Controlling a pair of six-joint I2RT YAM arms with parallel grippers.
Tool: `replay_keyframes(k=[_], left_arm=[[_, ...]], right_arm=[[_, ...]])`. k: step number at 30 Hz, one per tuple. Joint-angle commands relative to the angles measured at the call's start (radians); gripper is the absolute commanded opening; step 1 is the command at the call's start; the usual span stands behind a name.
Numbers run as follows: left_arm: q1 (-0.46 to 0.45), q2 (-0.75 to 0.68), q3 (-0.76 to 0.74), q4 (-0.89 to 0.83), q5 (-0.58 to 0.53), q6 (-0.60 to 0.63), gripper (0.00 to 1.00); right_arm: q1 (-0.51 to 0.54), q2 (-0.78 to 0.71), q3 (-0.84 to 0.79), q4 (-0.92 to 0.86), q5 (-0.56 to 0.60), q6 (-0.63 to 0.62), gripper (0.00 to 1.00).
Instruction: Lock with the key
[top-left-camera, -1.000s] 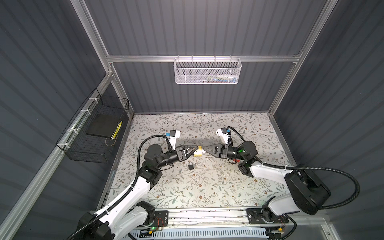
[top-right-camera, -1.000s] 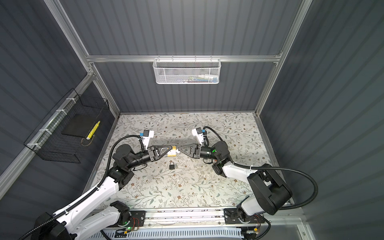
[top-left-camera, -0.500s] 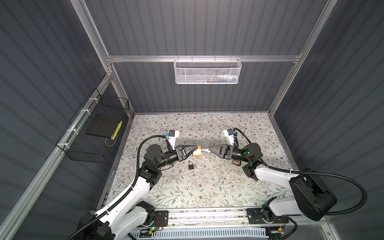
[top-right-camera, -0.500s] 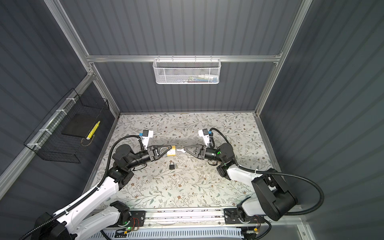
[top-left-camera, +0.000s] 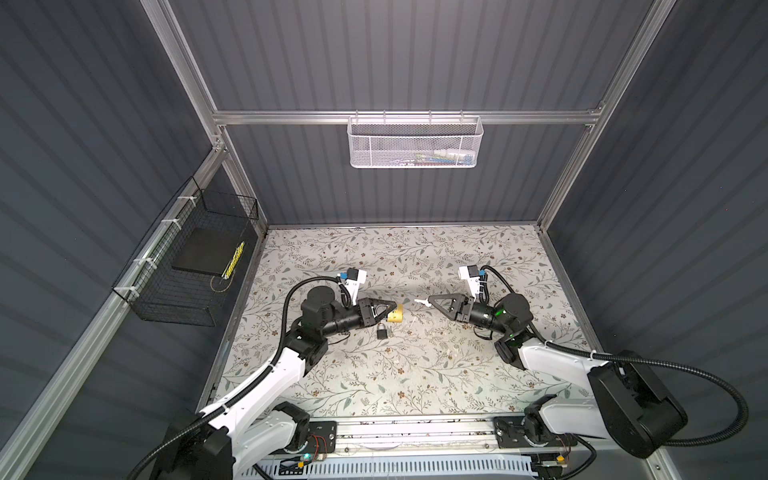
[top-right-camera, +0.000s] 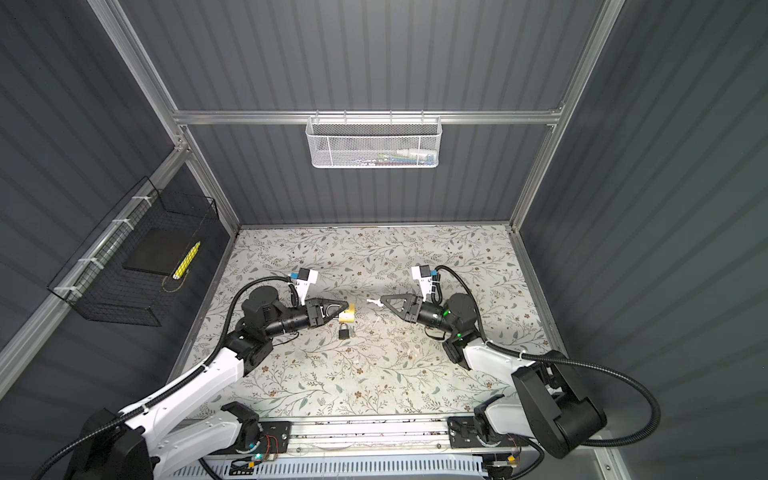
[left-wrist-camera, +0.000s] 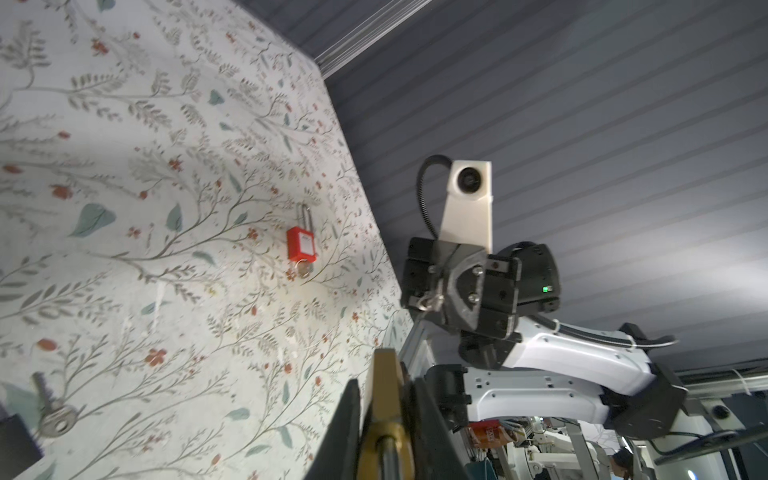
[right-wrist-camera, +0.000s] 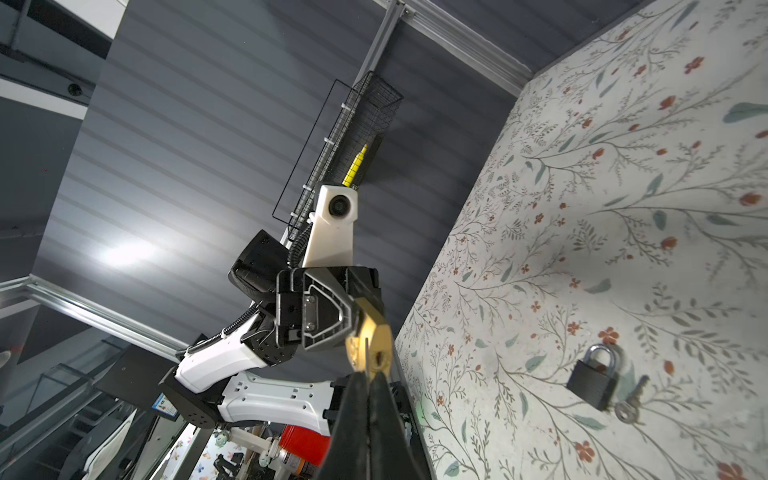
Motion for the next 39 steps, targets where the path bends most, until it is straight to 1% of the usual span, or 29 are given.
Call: replay_keyframes(k=[1,4,8,13,15,22,28,35,39], left_arm=[[0.002,0.068,-0.006,-0.019,0.028,0.078,0.0],[0.003,0.171,0.007,-0.002,0.049,0.103,0.0],[-0.004,0.319,0.059,-0.006,0.078,0.148,0.0],[-0.052,0.495,0.187,-0.121,0.084,0.254,0.0],[-0.073,0.544,0.23,-0.168,0.075,0.289,0.0],[-0.114,0.65,0.355,-0.369,-0.015,0.408,0.0],[-0.117,0.716,0.409,-0.423,-0.025,0.449,0.01],[-0.117,0.783,0.472,-0.48,-0.043,0.487,0.11],[-0.117,0.799,0.502,-0.52,-0.064,0.502,0.29]], right_arm=[[-0.022,-0.034,-0.042,-0.05,0.043,-0.054,0.0],[-0.051,-0.06,-0.074,-0.083,0.048,-0.07,0.0],[-0.092,-0.091,-0.099,-0.126,0.035,-0.096,0.0],[-0.131,-0.103,-0.117,-0.142,0.003,-0.114,0.0],[-0.142,-0.099,-0.119,-0.139,-0.006,-0.115,0.0],[-0.166,-0.097,-0.138,-0.112,-0.031,-0.108,0.0],[-0.184,-0.089,-0.146,-0.1,-0.051,-0.104,0.0],[-0.198,-0.092,-0.149,-0.079,-0.07,-0.087,0.0],[-0.205,-0.111,-0.165,-0.089,-0.073,-0.091,0.0]])
